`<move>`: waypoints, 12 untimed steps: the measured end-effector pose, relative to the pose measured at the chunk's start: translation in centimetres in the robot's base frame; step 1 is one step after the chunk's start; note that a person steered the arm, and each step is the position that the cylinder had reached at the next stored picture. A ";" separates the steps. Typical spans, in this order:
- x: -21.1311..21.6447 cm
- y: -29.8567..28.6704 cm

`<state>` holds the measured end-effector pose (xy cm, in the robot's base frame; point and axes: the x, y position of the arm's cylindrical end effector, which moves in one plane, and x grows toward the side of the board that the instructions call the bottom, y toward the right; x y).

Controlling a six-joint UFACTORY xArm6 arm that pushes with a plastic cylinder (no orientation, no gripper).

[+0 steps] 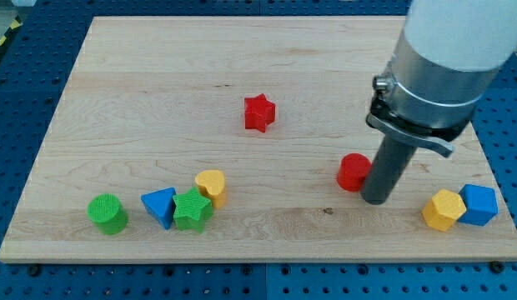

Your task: Push the yellow hexagon closer to the red circle

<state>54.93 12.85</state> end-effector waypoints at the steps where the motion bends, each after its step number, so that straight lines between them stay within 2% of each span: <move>1: -2.3 -2.2; 2: -2.4 -2.9; 3: 3.8 -2.5; 4: 6.8 -0.3; 5: 6.8 7.7; 6: 6.7 12.2; 8: 5.0 11.4; 10: 4.4 6.1; 12: 1.9 4.4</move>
<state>56.79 17.27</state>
